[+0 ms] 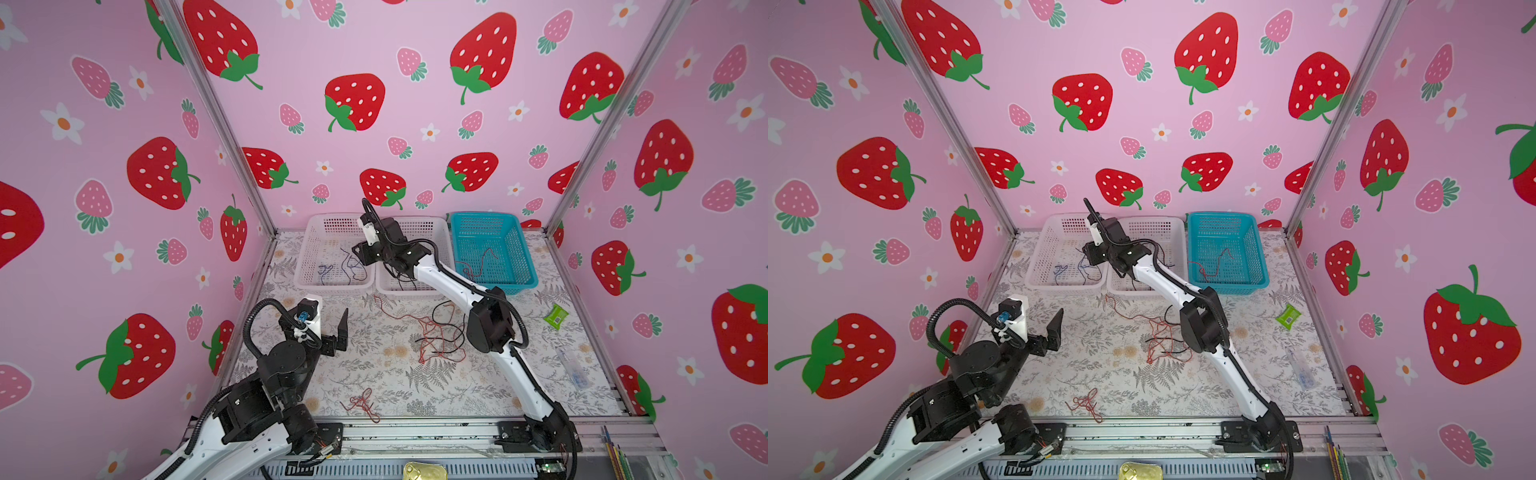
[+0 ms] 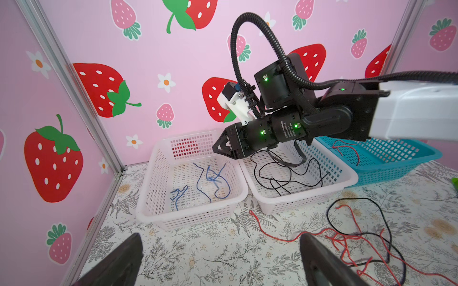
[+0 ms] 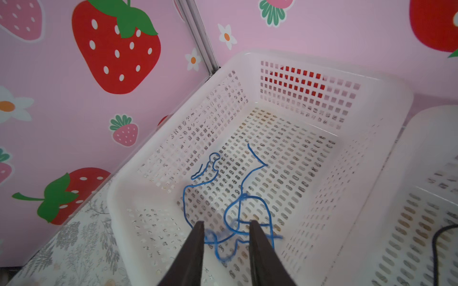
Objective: Untangle and sort cables by color
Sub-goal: Place the cable in the container, then pick up the cable from the bottom-center of the table.
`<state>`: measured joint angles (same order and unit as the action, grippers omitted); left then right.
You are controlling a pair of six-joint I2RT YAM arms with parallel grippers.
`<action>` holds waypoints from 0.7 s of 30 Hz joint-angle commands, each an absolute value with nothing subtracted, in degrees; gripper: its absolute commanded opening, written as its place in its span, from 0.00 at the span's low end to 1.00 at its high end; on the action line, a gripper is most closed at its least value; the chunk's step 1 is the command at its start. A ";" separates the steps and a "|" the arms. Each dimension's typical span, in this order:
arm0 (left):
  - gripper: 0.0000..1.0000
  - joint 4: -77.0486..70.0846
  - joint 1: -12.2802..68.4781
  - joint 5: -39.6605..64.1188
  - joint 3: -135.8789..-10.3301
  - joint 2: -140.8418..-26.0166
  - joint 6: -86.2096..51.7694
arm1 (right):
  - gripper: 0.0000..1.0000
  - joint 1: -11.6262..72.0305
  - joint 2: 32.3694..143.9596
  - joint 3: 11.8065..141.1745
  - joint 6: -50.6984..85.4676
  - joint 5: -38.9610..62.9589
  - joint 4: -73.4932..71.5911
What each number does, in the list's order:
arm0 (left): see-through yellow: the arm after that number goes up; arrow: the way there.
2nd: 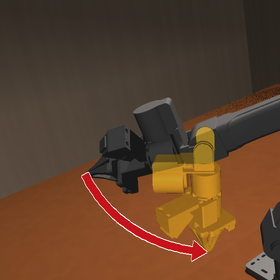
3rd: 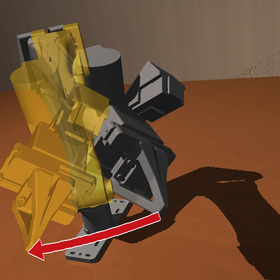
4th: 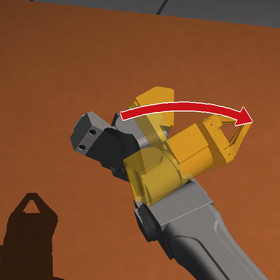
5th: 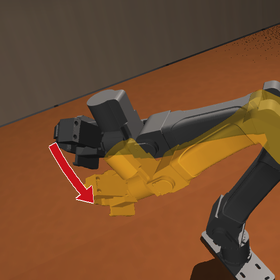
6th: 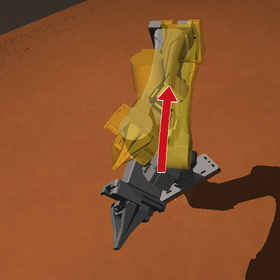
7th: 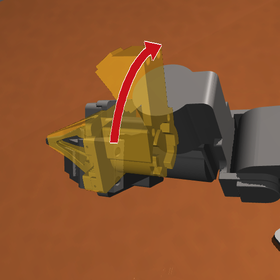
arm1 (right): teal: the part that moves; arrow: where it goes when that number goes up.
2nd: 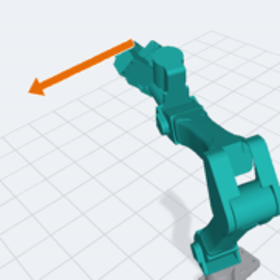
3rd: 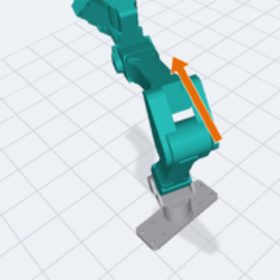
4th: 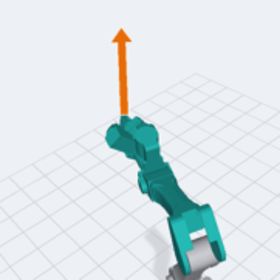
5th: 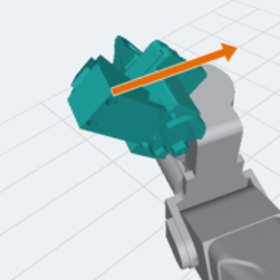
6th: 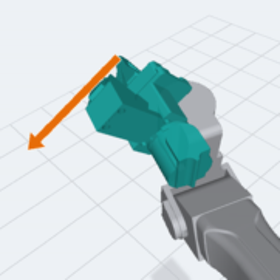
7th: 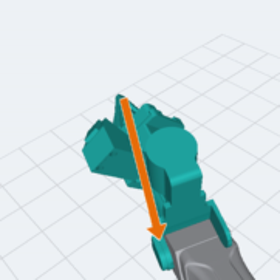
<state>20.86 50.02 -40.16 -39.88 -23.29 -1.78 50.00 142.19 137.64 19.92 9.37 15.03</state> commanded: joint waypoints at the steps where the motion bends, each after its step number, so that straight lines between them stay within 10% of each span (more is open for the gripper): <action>1: 1.00 20.31 49.71 -40.41 -40.33 -23.13 -2.65 | 0.45 50.58 134.74 136.57 15.64 8.21 16.09; 21: 1.00 20.34 49.64 -42.01 -40.12 -23.58 -3.10 | 0.65 70.99 81.01 51.64 19.49 5.01 -12.13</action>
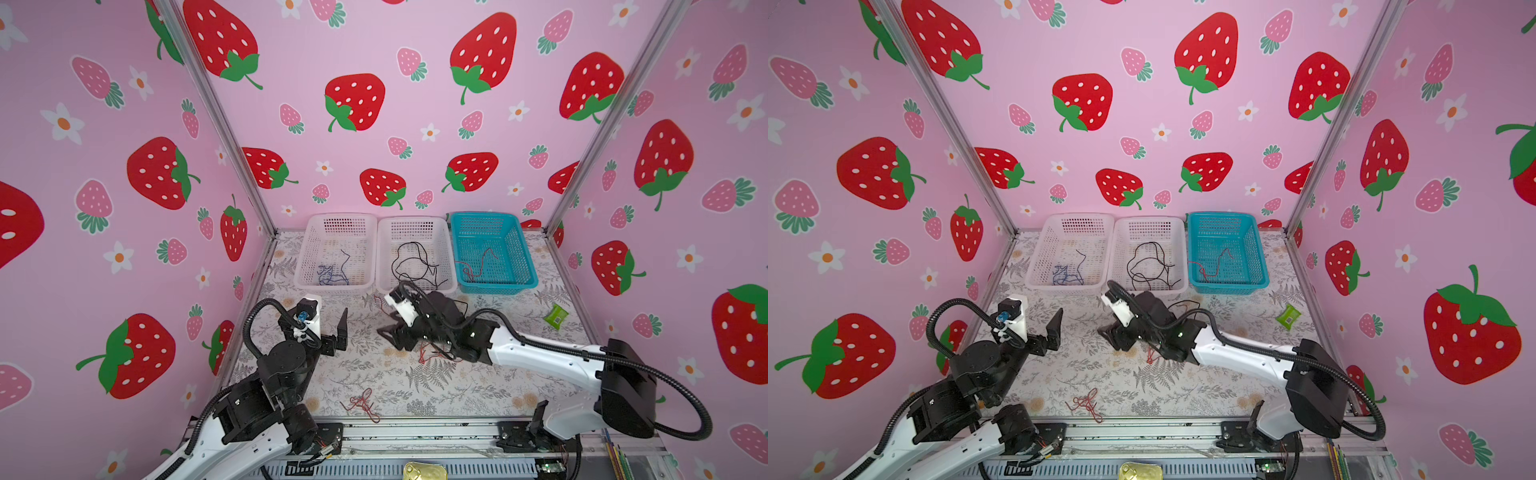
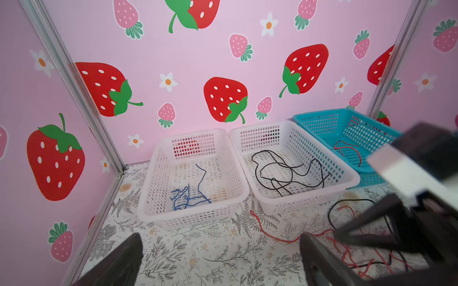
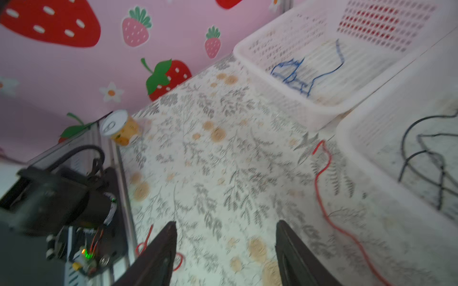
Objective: Untangle and sort cables by color
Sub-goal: Pick up the cable from the bottom-center of the table.
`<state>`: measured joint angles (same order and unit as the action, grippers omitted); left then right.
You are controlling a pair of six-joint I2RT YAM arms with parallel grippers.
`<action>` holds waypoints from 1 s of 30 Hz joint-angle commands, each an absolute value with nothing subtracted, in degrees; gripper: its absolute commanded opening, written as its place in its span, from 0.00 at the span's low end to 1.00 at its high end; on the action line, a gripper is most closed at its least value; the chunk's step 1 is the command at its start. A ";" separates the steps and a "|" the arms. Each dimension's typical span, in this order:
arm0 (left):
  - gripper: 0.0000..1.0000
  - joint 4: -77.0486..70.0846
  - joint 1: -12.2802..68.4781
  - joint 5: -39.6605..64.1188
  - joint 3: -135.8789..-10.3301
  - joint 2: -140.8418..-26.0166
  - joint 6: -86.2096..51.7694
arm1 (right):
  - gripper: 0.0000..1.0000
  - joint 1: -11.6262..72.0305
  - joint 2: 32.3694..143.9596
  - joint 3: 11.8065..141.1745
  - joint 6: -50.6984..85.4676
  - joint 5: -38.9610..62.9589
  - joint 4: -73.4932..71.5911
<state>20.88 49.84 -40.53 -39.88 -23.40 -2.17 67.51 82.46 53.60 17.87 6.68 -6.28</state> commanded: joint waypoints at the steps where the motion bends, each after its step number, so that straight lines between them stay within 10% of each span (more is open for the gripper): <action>1: 1.00 20.30 49.60 -41.85 -40.11 -23.72 -3.15 | 0.65 72.71 81.43 51.07 20.20 4.14 -12.11; 30: 0.99 46.32 49.57 -29.76 -44.48 -23.10 -15.61 | 0.56 89.87 102.45 50.19 31.21 -4.02 -13.63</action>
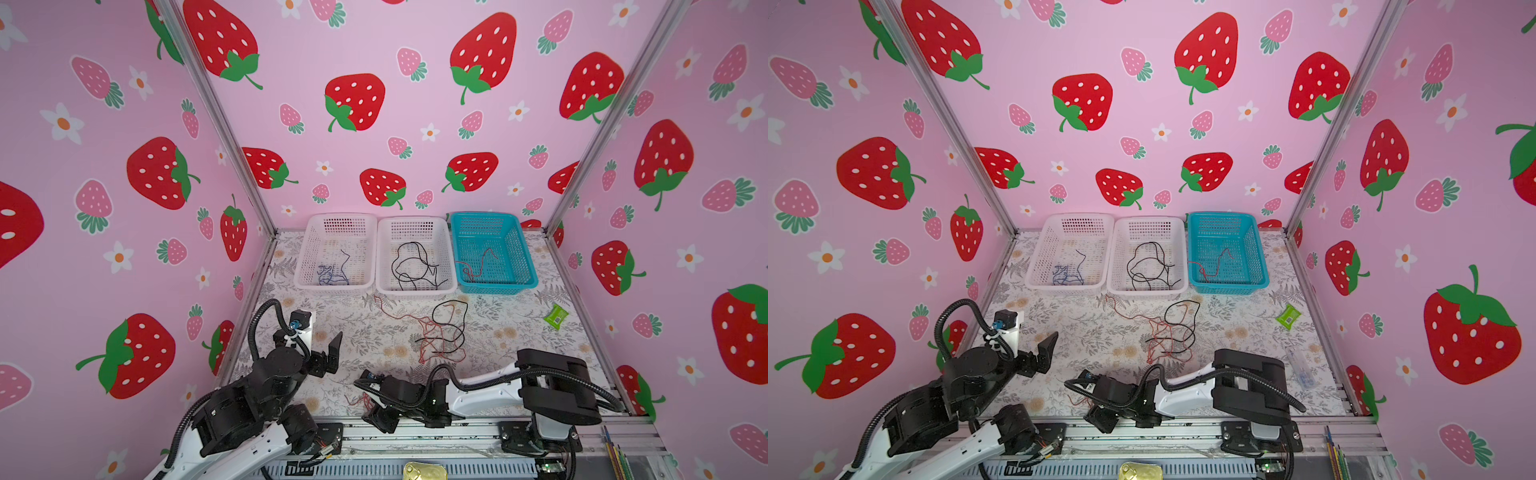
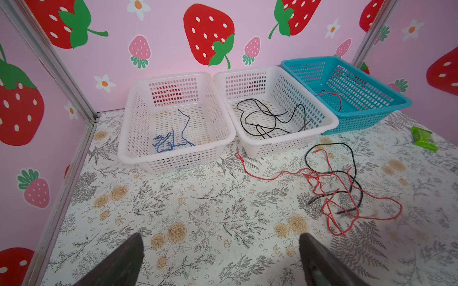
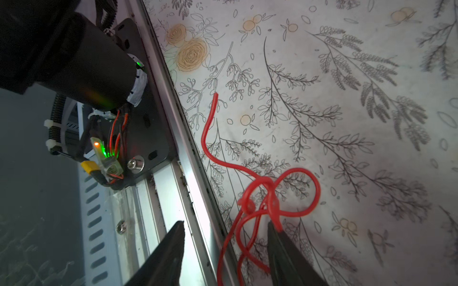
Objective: Untangle and sort cables by color
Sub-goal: Pick up the cable from the bottom-center of the table.
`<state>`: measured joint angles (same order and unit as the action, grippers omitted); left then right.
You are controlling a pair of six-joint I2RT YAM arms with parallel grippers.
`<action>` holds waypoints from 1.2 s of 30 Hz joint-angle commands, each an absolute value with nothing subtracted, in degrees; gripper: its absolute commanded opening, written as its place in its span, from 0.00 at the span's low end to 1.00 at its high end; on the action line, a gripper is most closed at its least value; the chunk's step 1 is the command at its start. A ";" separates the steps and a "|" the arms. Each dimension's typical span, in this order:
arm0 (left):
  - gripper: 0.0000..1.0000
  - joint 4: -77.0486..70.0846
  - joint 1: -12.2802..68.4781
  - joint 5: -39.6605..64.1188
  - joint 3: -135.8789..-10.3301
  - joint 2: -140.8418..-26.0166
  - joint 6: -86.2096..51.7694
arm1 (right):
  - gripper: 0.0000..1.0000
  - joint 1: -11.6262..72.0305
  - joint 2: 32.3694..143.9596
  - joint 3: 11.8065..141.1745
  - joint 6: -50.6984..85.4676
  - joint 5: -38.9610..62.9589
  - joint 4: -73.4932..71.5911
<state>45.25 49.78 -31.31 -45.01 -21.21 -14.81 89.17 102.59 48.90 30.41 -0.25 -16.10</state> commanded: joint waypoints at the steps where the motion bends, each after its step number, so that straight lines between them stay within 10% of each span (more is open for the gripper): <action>1: 0.99 46.26 49.57 -29.71 -44.49 -23.79 -15.57 | 0.56 89.99 102.24 50.23 31.07 -4.73 -13.47; 20: 0.99 44.67 48.65 -28.33 -43.41 -24.25 -14.11 | 0.12 90.13 103.98 49.72 33.57 -13.34 -10.25; 36: 0.99 42.14 47.23 -17.77 -44.03 -33.03 -10.77 | 0.04 79.95 69.90 41.68 32.54 -25.50 0.41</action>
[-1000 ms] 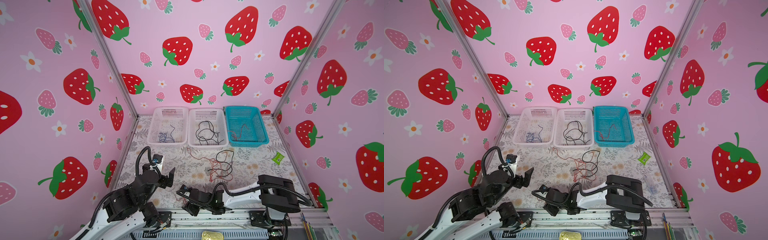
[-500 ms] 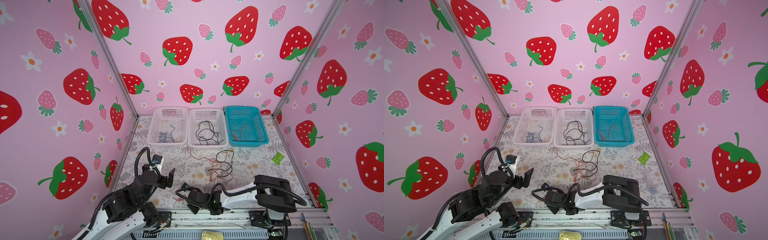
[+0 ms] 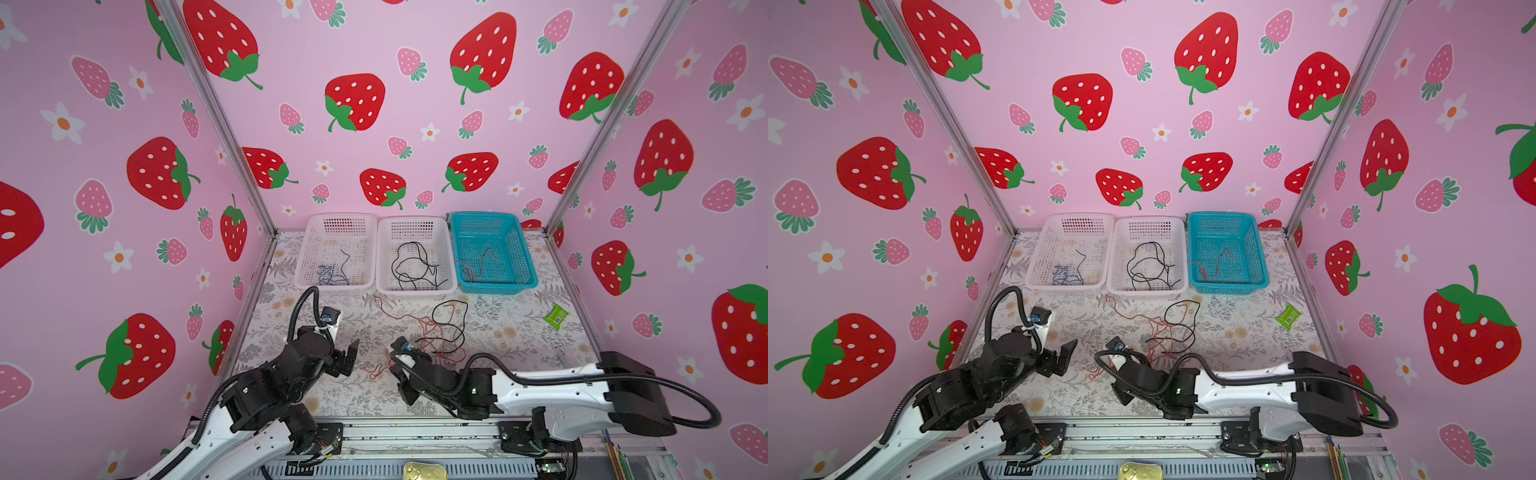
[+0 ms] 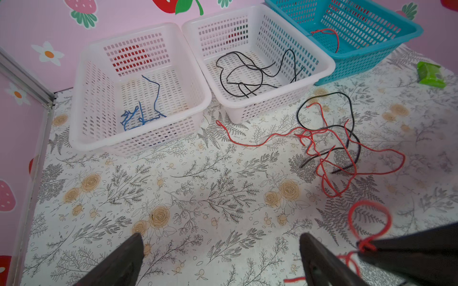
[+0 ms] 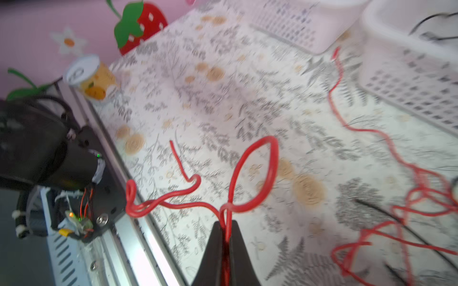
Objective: Untangle and sort cables by color
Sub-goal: Pick up the cable from the bottom-center of the table, then place the cable in the container.
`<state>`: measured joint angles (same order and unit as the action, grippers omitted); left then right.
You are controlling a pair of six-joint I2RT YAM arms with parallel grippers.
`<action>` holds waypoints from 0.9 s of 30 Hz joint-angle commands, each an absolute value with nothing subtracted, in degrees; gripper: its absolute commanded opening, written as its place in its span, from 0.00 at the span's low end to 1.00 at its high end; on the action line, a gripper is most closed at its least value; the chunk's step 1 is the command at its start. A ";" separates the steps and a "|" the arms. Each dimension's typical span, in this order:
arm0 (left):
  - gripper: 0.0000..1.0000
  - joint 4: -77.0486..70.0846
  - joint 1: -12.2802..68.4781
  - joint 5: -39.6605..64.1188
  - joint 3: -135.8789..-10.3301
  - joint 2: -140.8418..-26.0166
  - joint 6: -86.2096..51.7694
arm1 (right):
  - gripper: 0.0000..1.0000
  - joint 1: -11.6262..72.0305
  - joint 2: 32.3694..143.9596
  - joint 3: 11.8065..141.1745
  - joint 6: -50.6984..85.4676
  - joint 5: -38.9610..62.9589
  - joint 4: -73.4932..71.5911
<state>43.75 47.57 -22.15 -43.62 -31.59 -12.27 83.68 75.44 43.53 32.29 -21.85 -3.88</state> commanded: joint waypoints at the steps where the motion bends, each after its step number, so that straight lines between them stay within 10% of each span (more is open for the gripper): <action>1: 0.99 41.37 47.22 -15.53 -44.13 -33.99 -9.90 | 0.04 77.21 67.17 41.26 32.23 -25.50 1.27; 11: 0.99 34.05 47.27 -8.91 -50.43 -45.07 -4.50 | 0.04 54.46 55.59 46.38 25.61 -21.97 9.83; 27: 0.99 25.05 47.21 -6.97 -44.74 -47.55 0.06 | 0.02 20.45 76.77 59.40 27.90 1.75 5.57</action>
<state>27.70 47.46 -7.60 -45.71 -49.19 -0.99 23.73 73.87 57.74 26.04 -4.21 7.14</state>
